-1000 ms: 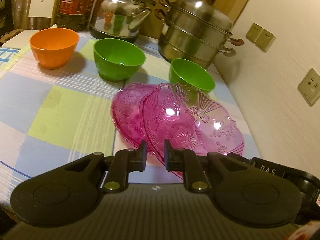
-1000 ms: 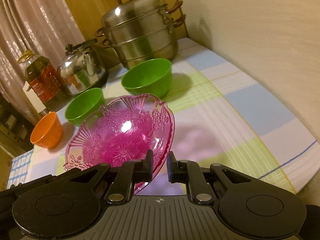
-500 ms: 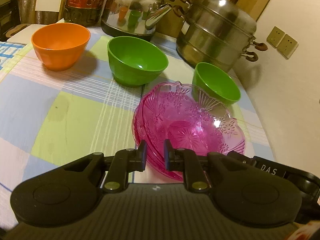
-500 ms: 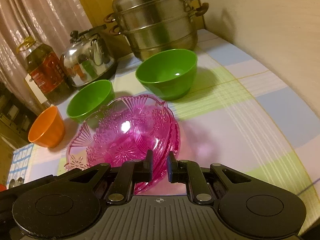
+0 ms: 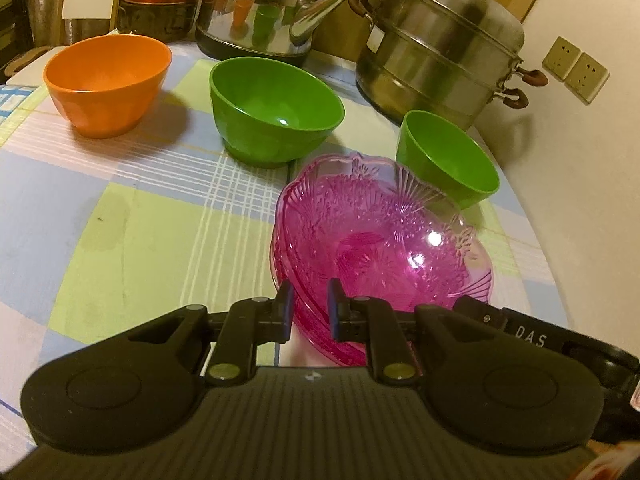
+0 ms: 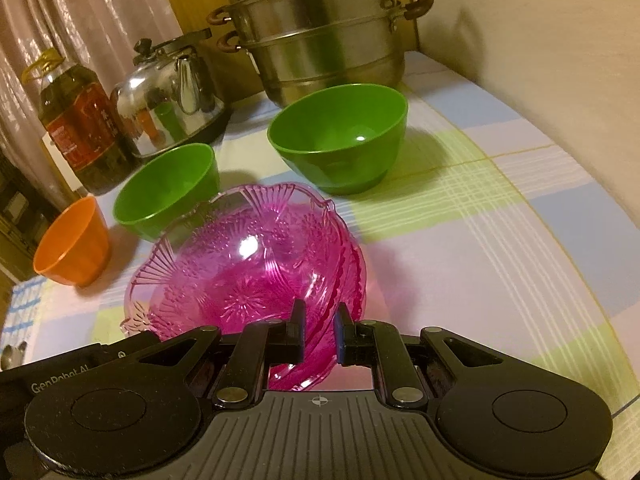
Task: Organize plates and bowls
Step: 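Open both grippers and release the plate on the stack, then move both grippers away from the plates toward the orange bowl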
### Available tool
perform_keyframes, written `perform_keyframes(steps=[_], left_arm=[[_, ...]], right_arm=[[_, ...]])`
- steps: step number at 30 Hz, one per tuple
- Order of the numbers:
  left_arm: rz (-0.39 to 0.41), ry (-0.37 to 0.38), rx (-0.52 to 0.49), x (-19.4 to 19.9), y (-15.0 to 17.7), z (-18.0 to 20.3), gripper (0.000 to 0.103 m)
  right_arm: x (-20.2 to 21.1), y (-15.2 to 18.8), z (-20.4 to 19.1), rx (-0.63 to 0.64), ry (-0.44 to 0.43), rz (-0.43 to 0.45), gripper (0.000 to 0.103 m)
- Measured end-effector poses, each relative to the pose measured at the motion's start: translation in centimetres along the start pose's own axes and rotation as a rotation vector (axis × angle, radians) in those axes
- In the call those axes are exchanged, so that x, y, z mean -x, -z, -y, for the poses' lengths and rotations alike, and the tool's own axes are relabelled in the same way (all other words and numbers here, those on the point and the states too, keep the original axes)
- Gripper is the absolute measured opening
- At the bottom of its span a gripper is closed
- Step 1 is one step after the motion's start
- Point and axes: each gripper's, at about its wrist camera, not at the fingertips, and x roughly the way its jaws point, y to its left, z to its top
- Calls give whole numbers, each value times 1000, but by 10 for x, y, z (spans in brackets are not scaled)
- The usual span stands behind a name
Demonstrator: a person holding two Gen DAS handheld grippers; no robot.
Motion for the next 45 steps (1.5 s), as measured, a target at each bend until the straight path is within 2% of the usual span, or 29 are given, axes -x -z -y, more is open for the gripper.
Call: perform_keyframes(steps=[5, 9, 13, 15, 16, 17, 29, 45], left_arm=[[-4, -10, -9, -5, 1, 0, 16], [-9, -34, -31, -8, 2, 1, 23], [10, -42, -19, -4, 3, -2, 26], [16, -45, -14, -3, 3, -4, 26], [17, -47, -11, -2, 3, -5, 26], [18, -46, -8, -2, 3, -6, 26], [37, -44, 17, 12, 6, -8, 26], [51, -30, -33, 65, 27, 6, 26]], right_arm=[[-5, 4, 0, 5, 2, -3, 14], [-6, 4, -1, 25, 13, 17, 14], [-6, 4, 2, 25, -4, 26, 20], [-3, 4, 2, 24, 6, 36, 29], [-2, 5, 3, 23, 14, 42, 39], [0, 6, 4, 18, 7, 49, 44], [16, 9, 18, -44, 3, 69, 44], [73, 25, 4, 16, 15, 68, 44]])
